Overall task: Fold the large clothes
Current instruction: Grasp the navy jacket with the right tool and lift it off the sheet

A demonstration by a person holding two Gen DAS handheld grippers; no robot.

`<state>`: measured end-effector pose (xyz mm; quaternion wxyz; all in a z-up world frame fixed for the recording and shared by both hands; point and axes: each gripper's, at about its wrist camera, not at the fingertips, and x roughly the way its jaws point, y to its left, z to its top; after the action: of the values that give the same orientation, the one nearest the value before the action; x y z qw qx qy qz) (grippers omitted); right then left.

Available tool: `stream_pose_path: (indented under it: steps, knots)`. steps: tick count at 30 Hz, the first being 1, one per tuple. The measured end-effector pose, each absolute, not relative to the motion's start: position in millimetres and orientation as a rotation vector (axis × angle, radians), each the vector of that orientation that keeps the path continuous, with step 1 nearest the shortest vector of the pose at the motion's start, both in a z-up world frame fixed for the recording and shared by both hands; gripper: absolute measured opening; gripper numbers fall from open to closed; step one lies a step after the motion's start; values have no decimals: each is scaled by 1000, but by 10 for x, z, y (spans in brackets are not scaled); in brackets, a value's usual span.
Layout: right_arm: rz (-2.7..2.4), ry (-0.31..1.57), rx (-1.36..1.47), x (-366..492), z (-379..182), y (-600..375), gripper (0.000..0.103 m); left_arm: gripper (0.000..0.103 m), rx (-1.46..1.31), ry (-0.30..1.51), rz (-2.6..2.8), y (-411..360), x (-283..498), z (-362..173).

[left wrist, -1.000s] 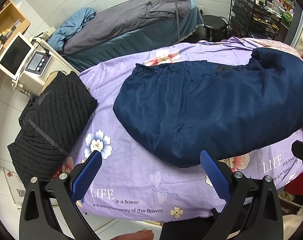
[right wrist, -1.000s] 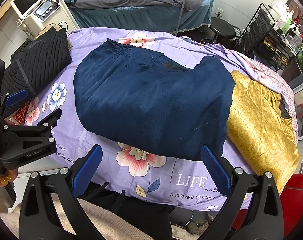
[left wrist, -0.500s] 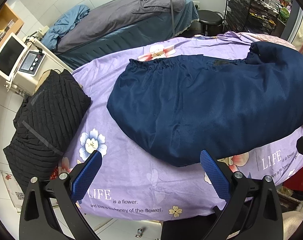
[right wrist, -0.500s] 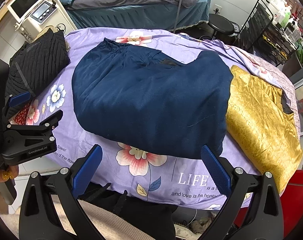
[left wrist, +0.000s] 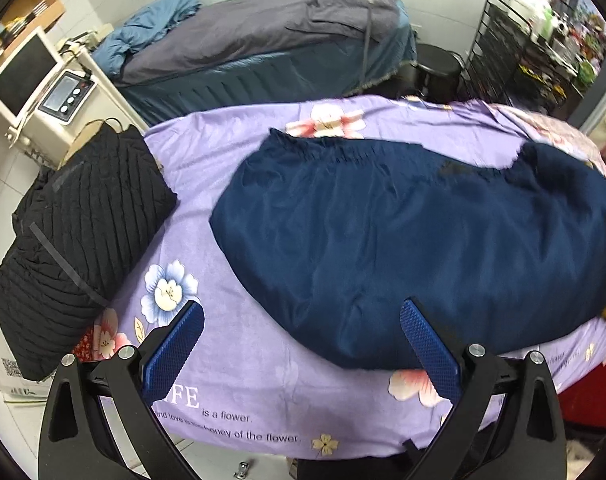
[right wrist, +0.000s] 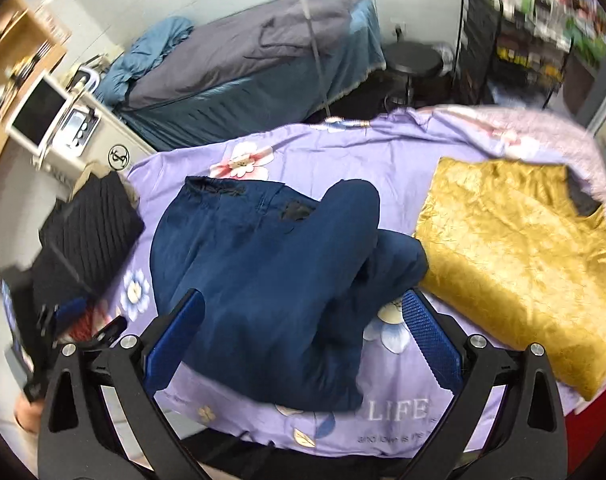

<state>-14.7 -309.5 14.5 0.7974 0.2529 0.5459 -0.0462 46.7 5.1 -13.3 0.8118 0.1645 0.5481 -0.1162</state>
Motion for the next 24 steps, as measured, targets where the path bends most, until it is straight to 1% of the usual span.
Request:
stream_pose_path:
  steps: [3, 4, 5, 6, 7, 8, 11, 13, 15, 18, 19, 22, 23, 24]
  knots:
    - [-46, 1238, 717, 103, -258, -3238, 96, 97, 327, 1164, -237, 69, 553, -72]
    - [-34, 1272, 756, 176, -407, -3230, 85, 97, 320, 1161, -234, 81, 570, -48]
    - [-22, 1295, 788, 210, -512, -3203, 76, 97, 315, 1152, -232, 95, 584, -18]
    - [5, 1311, 822, 223, -602, -3141, 54, 97, 316, 1146, -230, 107, 590, 2]
    - [23, 1305, 821, 210, -616, -3085, 47, 97, 320, 1139, -223, 120, 590, 20]
    - [37, 1299, 777, 192, -597, -2986, 46, 97, 320, 1137, -221, 133, 590, 26]
    - [84, 1308, 508, 65, -498, -2561, 38, 97, 321, 1145, -220, 166, 592, -4]
    - [155, 1327, 403, -111, -508, -2348, 30, 97, 329, 1149, -233, 156, 595, -39]
    - [230, 1378, 337, -325, -627, -2180, 26, 97, 341, 1145, -248, 127, 592, -58]
    - [328, 1503, 214, -727, -1013, -1897, 21, 97, 352, 1128, -290, 20, 583, -51]
    - [350, 1551, 168, -913, -1224, -1814, 20, 97, 361, 1120, -314, -56, 588, -47]
    - [322, 1657, 157, -1300, -1811, -1800, 20, 97, 392, 1104, -365, -263, 569, -65]
    - [311, 1671, 160, -1400, -1969, -1804, 22, 97, 399, 1098, -386, -337, 550, -81]
    - [301, 1670, 167, -1468, -2069, -1806, 28, 97, 404, 1091, -407, -406, 535, -108]
